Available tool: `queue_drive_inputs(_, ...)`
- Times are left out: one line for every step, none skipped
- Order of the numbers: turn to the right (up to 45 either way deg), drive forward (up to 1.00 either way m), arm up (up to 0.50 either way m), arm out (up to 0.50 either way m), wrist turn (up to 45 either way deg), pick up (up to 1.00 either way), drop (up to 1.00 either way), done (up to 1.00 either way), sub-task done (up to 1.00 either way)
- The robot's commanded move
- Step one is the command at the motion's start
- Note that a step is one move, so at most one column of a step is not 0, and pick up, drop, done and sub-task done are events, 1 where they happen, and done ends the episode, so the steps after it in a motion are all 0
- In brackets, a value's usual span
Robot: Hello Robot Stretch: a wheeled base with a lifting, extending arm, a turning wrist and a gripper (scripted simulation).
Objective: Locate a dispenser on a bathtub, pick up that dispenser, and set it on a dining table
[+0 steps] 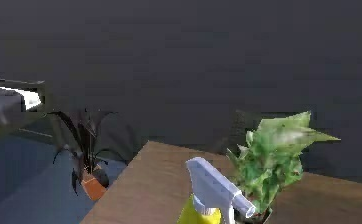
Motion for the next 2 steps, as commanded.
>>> queue_drive_inputs(-45.0,0.00,0.00,0.00,0.0,0.00,0.00,0.00,0.00)
queue_drive_inputs(0.0,0.00,0.00,0.30,0.0,0.00,0.00,0.00,0.00)
